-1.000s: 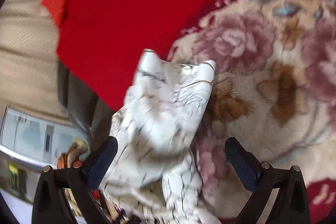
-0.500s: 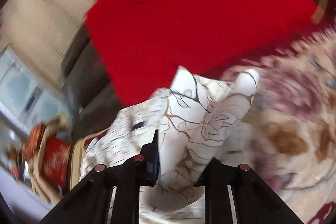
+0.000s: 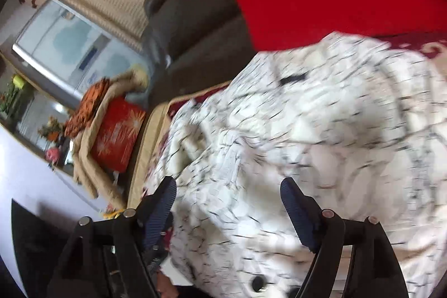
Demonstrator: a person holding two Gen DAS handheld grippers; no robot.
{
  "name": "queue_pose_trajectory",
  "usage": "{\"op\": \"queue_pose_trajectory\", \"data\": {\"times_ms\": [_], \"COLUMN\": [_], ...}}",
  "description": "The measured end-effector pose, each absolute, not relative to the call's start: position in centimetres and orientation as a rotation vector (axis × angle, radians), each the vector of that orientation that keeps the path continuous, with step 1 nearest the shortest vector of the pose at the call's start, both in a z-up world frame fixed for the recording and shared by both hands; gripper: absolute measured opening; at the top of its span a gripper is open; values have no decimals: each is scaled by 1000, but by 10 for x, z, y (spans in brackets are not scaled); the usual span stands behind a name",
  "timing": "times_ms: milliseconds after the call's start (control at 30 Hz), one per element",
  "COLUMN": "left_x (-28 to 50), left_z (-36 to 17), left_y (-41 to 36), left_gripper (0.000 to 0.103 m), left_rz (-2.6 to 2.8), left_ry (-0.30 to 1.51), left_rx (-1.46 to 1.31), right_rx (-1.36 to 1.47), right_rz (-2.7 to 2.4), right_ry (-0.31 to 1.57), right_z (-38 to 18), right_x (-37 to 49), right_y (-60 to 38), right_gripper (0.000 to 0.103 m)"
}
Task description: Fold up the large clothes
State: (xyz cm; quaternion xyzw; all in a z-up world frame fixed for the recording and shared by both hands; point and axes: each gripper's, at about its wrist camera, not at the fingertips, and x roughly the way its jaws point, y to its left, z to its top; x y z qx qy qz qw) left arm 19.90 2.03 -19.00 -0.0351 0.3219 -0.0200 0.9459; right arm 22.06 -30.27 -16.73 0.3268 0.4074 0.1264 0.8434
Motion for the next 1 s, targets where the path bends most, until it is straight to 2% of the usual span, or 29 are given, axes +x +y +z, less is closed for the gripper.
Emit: {"op": "queue_pose_trajectory", "data": {"times_ms": [200,300,367,433,533,800,1000], "left_x": [211,216,223,229,230,195,243], "left_z": [-193,-199,-211,-226,-235,-177,-148], "left_y": [-4,-21,-36,-51,-58,-3,77], "left_gripper": [103,103,103,98,97,97,97], "left_rz": [-149,-176,-197,-187,-178,-88,1], "left_ry": [691,710,763,831,879,662,722], "left_rx": [-114,-84,-32,54,95,31,-79], "right_rx": [647,681,682,630,485,515,532], "right_rz": [88,38,8,-23,-42,13,36], "right_ry": [786,780,812,873,914,796,756], "right_z": [-172,-191,-206,-217,-217,-193,-185], "right_x": [177,164,163,170,175,164,164], "right_y": [-373,-399,-401,-395,-380,-376,-372], "right_gripper": [80,76,69,67,67,70,71]}}
